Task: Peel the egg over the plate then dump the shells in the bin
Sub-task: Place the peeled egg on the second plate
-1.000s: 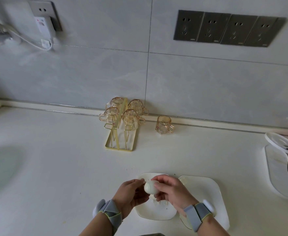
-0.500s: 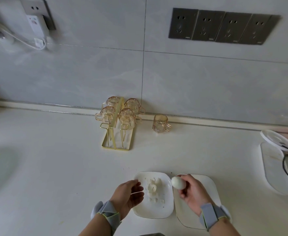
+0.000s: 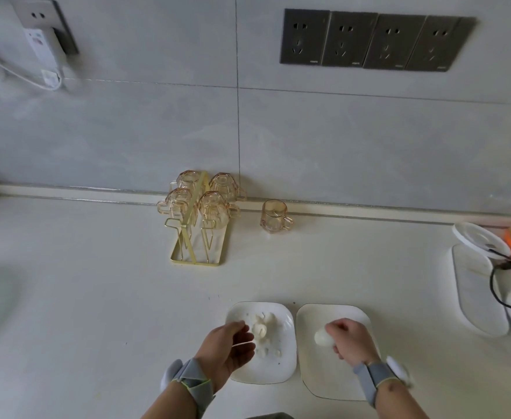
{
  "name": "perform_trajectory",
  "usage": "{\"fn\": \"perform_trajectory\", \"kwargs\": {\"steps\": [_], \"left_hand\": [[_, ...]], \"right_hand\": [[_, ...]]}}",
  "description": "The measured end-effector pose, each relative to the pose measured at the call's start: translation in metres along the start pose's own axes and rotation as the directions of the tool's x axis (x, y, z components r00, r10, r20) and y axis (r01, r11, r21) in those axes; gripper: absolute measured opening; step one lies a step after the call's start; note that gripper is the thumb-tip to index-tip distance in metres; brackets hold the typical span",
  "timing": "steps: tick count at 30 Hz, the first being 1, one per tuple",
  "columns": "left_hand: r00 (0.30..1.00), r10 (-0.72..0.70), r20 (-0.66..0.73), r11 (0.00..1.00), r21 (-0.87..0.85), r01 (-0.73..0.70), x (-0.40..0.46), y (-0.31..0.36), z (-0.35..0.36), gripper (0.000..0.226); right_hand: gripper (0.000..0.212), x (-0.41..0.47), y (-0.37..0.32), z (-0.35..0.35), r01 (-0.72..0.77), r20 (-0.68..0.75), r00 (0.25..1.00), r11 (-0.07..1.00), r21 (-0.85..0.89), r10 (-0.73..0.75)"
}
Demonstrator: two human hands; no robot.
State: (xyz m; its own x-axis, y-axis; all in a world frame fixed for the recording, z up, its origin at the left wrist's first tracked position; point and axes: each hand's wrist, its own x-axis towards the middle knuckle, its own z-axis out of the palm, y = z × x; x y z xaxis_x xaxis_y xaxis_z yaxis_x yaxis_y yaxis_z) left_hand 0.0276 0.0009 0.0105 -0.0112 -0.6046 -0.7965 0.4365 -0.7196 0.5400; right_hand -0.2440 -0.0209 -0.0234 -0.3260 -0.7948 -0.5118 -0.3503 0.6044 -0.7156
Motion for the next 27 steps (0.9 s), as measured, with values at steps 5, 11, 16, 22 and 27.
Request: {"fn": "perform_trajectory", "kwargs": {"steps": [5,11,16,22,27], "left_hand": [[1.0,-0.01,0.008,0.998,-0.056,0.01,-0.002,-0.005,0.006,0.021],[1.0,-0.009,0.011,0.999,-0.037,0.009,-0.002,-0.011,0.011,0.019],[0.999,0.03,-0.01,0.999,0.04,-0.03,-0.001,-0.012,0.016,0.015],[0.989,0.126,-0.071,0.972,0.208,-0.109,0.004,-0.017,0.016,0.011],[0.929,0.335,-0.157,0.797,0.573,-0.191,0.017,-0.018,0.007,0.015]], "right_hand": [[0.007,-0.004,-0.001,0.002,0.067,0.053,0.997,0.984,-0.164,-0.059],[0.013,-0.009,-0.003,0.0,0.104,0.1,0.992,0.961,-0.257,-0.081],[0.016,-0.01,-0.011,-0.007,0.123,0.033,0.992,0.942,-0.311,-0.119],[0.021,-0.011,-0.024,-0.015,0.25,-0.026,0.963,0.93,-0.27,-0.266],[0.039,-0.023,-0.033,-0.005,0.319,0.128,0.947,0.919,-0.232,-0.296]]}}
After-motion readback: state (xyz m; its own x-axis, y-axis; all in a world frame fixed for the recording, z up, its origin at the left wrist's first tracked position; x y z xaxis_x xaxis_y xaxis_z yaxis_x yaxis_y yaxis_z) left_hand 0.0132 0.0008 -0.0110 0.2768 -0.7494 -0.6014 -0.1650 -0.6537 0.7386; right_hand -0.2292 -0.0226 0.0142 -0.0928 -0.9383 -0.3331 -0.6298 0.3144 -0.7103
